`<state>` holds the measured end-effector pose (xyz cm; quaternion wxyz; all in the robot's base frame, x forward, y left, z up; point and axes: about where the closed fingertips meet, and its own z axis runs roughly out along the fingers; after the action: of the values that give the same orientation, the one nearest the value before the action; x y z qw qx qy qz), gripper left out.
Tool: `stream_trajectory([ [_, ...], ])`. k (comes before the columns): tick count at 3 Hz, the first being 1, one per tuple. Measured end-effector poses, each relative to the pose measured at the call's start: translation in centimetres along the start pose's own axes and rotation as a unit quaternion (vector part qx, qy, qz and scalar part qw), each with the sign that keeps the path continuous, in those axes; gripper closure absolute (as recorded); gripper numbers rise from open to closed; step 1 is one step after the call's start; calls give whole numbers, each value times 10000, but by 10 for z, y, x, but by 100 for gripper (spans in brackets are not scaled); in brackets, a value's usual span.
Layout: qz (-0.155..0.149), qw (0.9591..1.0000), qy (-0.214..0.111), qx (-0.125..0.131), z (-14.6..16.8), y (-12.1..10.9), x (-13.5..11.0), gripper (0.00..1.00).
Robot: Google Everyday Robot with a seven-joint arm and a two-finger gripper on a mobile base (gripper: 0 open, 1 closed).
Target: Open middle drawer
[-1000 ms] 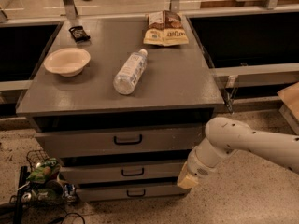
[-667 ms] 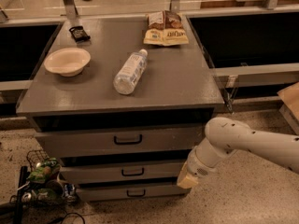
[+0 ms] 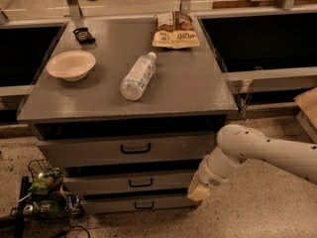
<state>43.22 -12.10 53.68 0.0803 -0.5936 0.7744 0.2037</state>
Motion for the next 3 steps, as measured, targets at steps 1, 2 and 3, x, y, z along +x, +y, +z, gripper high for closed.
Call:
stream_trajectory([
  [1, 0, 10000, 0, 0, 0, 0, 0, 6],
  [2, 0, 10000, 0, -1, 0, 0, 0, 0],
  [3, 0, 10000, 0, -1, 0, 0, 0, 0],
])
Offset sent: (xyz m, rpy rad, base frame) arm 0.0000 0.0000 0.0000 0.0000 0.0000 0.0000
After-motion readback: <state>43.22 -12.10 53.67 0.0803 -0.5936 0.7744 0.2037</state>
